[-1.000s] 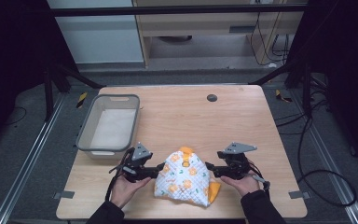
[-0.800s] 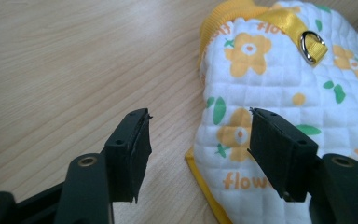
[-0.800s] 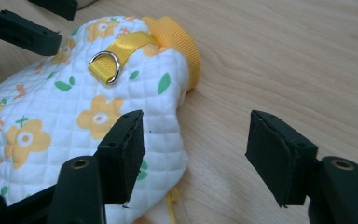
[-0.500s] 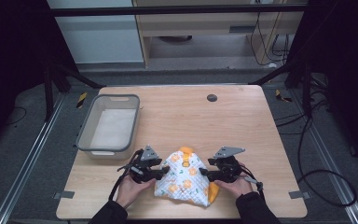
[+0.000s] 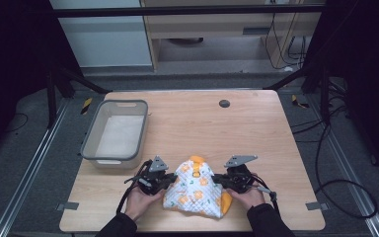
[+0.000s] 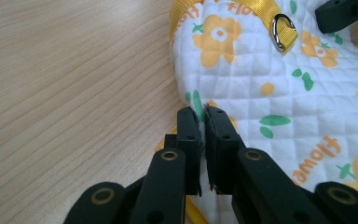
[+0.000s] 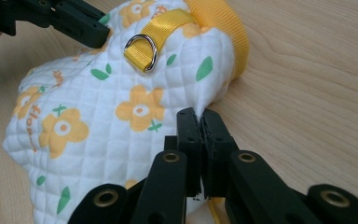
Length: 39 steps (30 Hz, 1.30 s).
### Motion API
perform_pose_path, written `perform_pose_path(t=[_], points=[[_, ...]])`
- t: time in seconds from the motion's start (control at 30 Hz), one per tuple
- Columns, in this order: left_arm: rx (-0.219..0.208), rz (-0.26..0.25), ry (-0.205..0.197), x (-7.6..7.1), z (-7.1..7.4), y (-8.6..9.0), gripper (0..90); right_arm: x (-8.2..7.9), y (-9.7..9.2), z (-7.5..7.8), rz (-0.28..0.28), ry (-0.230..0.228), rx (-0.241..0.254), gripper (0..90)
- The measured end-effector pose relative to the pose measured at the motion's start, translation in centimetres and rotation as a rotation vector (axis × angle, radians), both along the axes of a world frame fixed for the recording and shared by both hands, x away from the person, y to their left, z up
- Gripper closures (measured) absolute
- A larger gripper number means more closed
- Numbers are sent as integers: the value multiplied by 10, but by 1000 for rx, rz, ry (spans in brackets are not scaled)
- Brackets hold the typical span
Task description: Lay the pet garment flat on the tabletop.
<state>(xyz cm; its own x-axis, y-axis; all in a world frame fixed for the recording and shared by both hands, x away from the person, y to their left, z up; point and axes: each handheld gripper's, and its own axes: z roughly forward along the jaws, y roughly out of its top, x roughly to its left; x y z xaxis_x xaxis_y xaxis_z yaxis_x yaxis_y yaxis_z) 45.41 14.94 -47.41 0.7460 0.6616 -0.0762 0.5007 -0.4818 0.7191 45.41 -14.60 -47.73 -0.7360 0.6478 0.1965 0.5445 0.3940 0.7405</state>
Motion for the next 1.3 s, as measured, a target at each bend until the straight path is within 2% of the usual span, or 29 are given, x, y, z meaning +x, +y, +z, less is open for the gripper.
perform_pose_path(t=[0.13,0.27,0.4,0.57,0.67,0.83,0.9,0.97,1.03,1.1,1.17,1.23,1.27,1.3], points=[[-17,-1,-4,-2,4,2,854,-2,-1,3,5,-6,-3,885],[-40,-7,-9,-6,12,6,857,-4,-4,7,4,-5,20,886],[-60,-17,-27,-13,20,8,859,-9,-8,14,11,-26,40,887],[-93,-27,-73,-23,34,11,860,-17,-11,26,23,-56,68,888],[-116,-27,-118,-29,49,12,860,-22,-13,37,30,-99,88,887],[-130,-32,-182,-33,71,11,860,-23,-15,58,20,-162,118,885],[-135,-23,-200,-27,80,8,860,-18,-17,65,0,-177,135,884],[-117,-4,-222,-17,86,4,860,-7,-18,70,-34,-186,151,884],[-100,27,-240,-2,88,-2,858,8,-18,71,-76,-191,159,881],[-87,62,-242,18,84,-9,854,26,-16,68,-134,-214,145,878],[-81,101,-232,35,75,-14,833,44,-11,57,-209,-226,93,837],[-42,154,-254,48,64,-17,721,55,-7,46,-263,-235,22,810],[-25,178,-252,53,60,-17,637,59,-6,40,-286,-241,-12,775],[-19,190,-237,56,56,-15,603,62,-6,35,-305,-243,-39,758]])
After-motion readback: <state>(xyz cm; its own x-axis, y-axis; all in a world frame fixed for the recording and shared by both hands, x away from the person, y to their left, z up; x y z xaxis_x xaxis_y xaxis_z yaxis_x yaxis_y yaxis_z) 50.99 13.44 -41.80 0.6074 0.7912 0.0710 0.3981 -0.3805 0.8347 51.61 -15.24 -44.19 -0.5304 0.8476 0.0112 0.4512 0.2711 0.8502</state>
